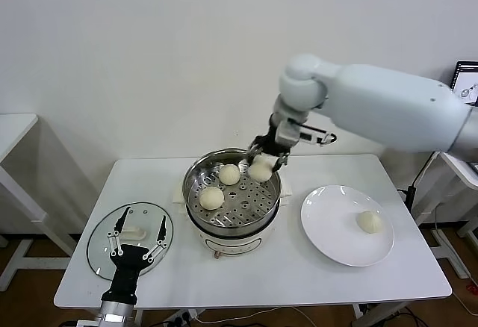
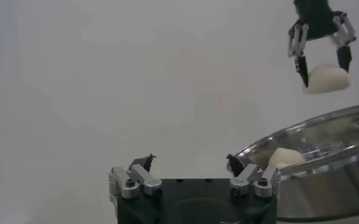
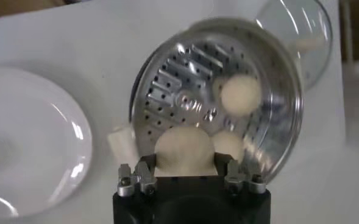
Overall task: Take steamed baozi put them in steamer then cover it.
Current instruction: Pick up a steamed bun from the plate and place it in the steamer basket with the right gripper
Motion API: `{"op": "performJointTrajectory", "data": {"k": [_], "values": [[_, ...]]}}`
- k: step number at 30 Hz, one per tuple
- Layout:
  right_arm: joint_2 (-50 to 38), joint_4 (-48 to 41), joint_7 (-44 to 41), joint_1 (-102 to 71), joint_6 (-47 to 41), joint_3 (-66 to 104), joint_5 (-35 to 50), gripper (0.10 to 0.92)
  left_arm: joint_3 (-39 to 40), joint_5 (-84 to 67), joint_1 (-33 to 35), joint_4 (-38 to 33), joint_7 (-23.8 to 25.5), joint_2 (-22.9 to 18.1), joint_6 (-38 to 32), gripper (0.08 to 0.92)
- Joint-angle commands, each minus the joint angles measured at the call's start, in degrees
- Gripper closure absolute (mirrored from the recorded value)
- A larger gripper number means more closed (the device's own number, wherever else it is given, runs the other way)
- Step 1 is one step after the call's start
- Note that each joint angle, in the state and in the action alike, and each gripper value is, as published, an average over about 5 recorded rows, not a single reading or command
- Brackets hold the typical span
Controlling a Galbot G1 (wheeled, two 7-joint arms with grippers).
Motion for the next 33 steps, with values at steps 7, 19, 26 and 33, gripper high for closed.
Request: {"op": "performJointTrajectory", "data": {"k": [7, 19, 26, 33], "values": [[5.7, 2.6, 3.7, -7.5, 13.8, -0.5, -14.8, 0.355, 0.2, 0.0, -0.3, 0.2, -0.2, -0.1, 0.1, 0.177], [7.7, -1.5, 4.0, -10.9, 13.8, 0.1, -17.5, 0.355, -0.2, -0.1, -0.3, 0.6, -0.3, -0.1, -0.6, 0.177], [9.5, -3.2, 4.0, -11.6, 13.5, 0.1, -17.6, 0.355, -0.3, -0.1, -0.4, 0.7, -0.5, 0.0, -1.0, 0.177], [8.7, -2.4, 4.6, -10.5, 12.9, 0.3, -16.5, 0.302, -0.3, -0.1, -0.6, 0.8, -0.6, 0.3, -0.9, 0.177]]}}
